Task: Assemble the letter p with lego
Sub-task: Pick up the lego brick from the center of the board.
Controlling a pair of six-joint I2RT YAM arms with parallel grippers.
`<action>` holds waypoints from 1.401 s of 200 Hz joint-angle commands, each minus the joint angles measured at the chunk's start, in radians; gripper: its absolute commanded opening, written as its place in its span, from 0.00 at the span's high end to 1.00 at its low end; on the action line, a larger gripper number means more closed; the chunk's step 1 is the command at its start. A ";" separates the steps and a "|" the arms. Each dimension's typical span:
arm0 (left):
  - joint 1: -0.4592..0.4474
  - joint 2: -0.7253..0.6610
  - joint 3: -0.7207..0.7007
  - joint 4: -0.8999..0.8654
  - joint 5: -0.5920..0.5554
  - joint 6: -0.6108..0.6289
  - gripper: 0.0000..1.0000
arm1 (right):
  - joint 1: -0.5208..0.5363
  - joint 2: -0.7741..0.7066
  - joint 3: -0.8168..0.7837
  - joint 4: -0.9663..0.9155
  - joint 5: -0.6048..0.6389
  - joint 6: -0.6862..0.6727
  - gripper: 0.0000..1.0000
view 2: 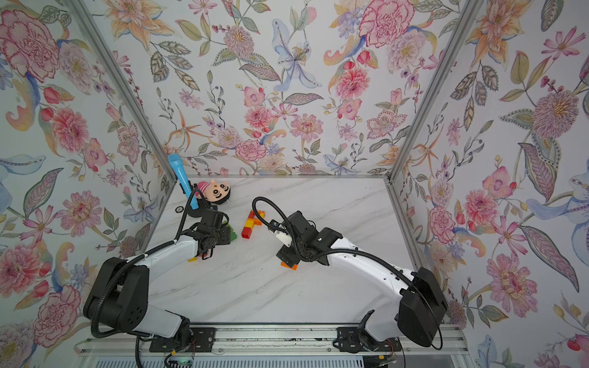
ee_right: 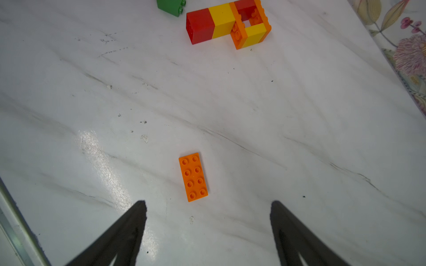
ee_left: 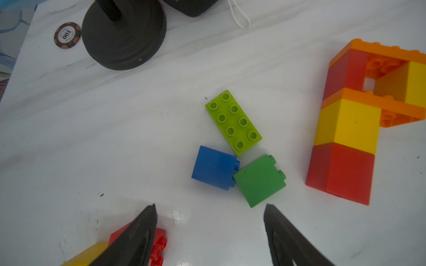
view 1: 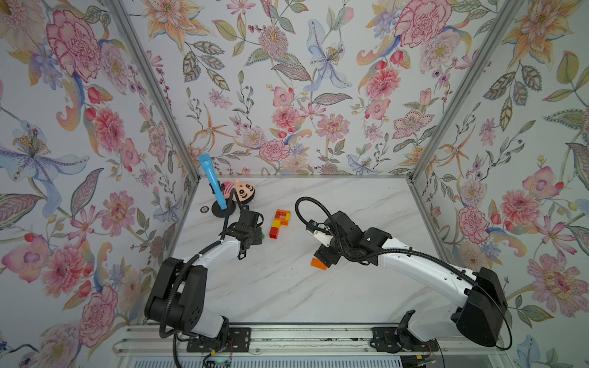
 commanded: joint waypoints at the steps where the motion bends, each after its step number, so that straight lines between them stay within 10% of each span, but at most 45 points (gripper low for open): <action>1: -0.024 0.076 0.057 -0.021 0.049 0.026 0.34 | -0.005 -0.053 -0.046 0.096 0.017 0.064 0.14; 62: -0.025 0.211 0.144 0.016 0.086 0.033 0.56 | -0.002 -0.106 -0.103 0.120 0.008 0.091 0.15; 280: -0.078 0.157 0.067 -0.051 0.170 0.081 0.52 | 0.014 -0.077 -0.094 0.125 0.022 0.084 0.14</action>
